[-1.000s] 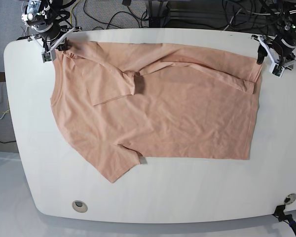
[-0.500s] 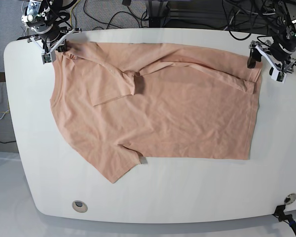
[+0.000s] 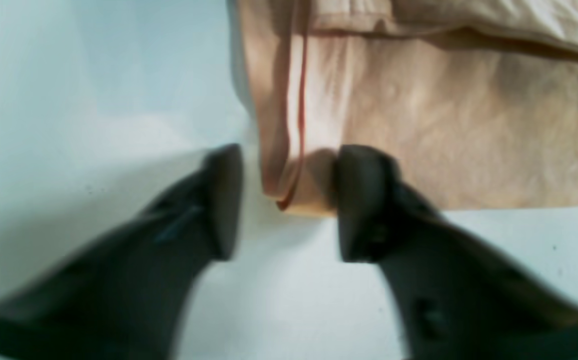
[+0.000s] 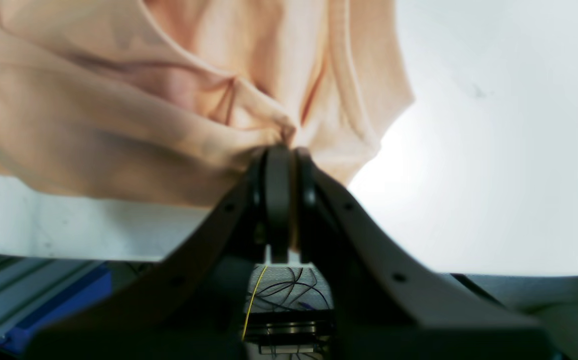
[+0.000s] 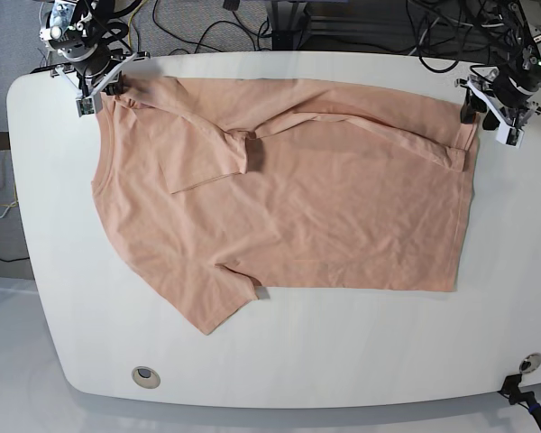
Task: Fold the T-shirt properly
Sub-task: 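Hold the shirt edge with both grippers and straighten it taut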
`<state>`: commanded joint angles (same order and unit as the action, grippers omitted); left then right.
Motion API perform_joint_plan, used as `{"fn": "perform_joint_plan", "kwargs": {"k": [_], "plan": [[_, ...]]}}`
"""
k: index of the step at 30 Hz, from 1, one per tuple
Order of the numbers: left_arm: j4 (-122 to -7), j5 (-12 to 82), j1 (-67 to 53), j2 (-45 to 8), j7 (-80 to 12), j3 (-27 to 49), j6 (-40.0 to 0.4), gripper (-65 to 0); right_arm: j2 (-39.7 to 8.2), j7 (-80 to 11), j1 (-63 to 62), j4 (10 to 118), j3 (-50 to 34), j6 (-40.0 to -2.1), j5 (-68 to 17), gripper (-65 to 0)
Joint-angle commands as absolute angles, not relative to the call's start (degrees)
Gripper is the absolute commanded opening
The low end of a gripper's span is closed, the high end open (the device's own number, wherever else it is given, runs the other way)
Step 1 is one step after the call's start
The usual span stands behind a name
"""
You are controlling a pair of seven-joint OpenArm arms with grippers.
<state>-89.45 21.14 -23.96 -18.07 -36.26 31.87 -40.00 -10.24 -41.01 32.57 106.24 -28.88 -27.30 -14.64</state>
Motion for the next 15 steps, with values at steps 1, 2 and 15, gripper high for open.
{"fn": "perform_joint_plan", "kwargs": {"k": [1, 2, 15], "plan": [[-89.45, 21.14, -23.96, -18.07, -36.26, 31.87, -40.0, -54.3, -10.24, -41.01, 32.57, 106.24, -28.88, -27.3, -14.64, -65.0], [-89.45, 21.14, -23.96, -18.07, -36.26, 31.87, -40.0, -57.8, -10.24, -41.01, 32.57, 106.24, -28.88, -27.3, -14.73, -65.0], [-89.89, 21.49, -31.25, -17.98, -36.09, 32.13, -40.0, -65.0, -10.33, -41.01, 33.19, 106.24, -28.88, -27.3, -14.29, -65.0]]}}
